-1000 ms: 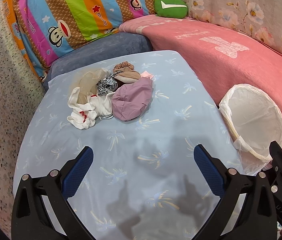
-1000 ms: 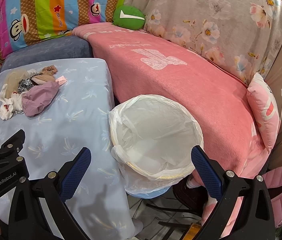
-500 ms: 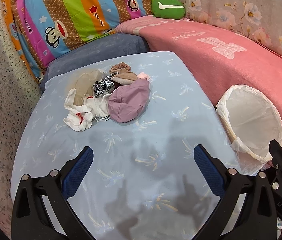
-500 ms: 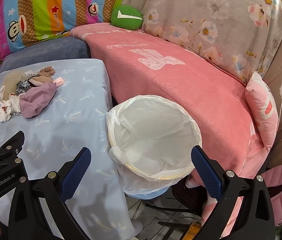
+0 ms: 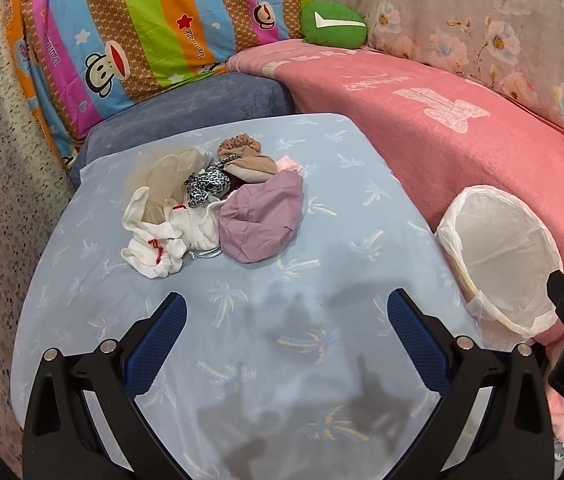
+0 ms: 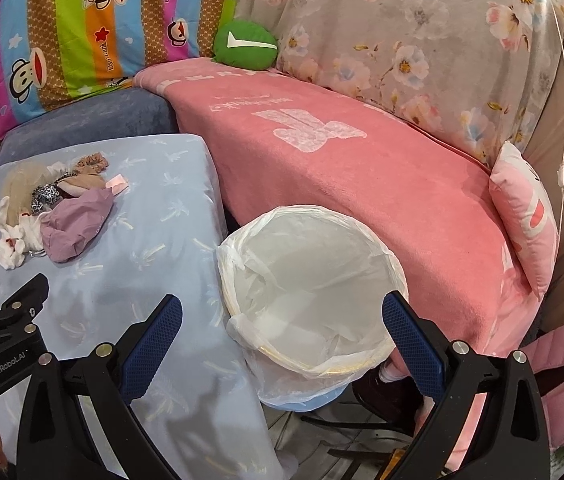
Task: Collect trash
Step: 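Grasp the white red-stitched cloth with the left tool while the right tool grasps the mauve cloth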
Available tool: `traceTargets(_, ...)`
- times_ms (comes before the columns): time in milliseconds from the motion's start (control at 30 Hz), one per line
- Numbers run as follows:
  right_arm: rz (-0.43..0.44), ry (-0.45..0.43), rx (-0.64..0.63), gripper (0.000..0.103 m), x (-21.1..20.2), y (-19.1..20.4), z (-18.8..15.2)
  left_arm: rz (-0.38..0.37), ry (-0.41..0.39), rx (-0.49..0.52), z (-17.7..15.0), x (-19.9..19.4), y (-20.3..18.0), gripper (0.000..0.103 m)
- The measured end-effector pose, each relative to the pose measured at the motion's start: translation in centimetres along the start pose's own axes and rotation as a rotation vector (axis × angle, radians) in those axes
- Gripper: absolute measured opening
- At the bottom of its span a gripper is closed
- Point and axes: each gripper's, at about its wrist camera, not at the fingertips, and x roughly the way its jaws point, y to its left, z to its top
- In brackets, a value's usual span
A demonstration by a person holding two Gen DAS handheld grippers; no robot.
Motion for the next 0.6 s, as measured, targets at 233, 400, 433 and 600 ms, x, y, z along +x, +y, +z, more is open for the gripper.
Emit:
traceTargets(233, 0.040, -0.033, -0.018, 0.097, -0.2, 2.6, 1.1, -0.007, -0.014, -0.065, 0.6, 1.7, 3.9, 0.096)
traceTargets(400, 0.081, -0.042, -0.027, 0.097, 0.3, 5.2, 2.1, 0.038, -0.013, -0.100, 0.9, 3.1, 7.3, 0.096)
traceTargets(433, 0.090, -0.041, -0.030, 0.097, 0.5, 5.8, 2.3, 0.047, -0.007, -0.108, 1.0, 3.5, 8.1, 0.096)
traceTargets(600, 0.137, -0.032, -0.041, 0.097, 1.5, 8.8, 3.1, 0.061, 0.027, -0.171, 1.2, 5.8, 12.1, 0.096)
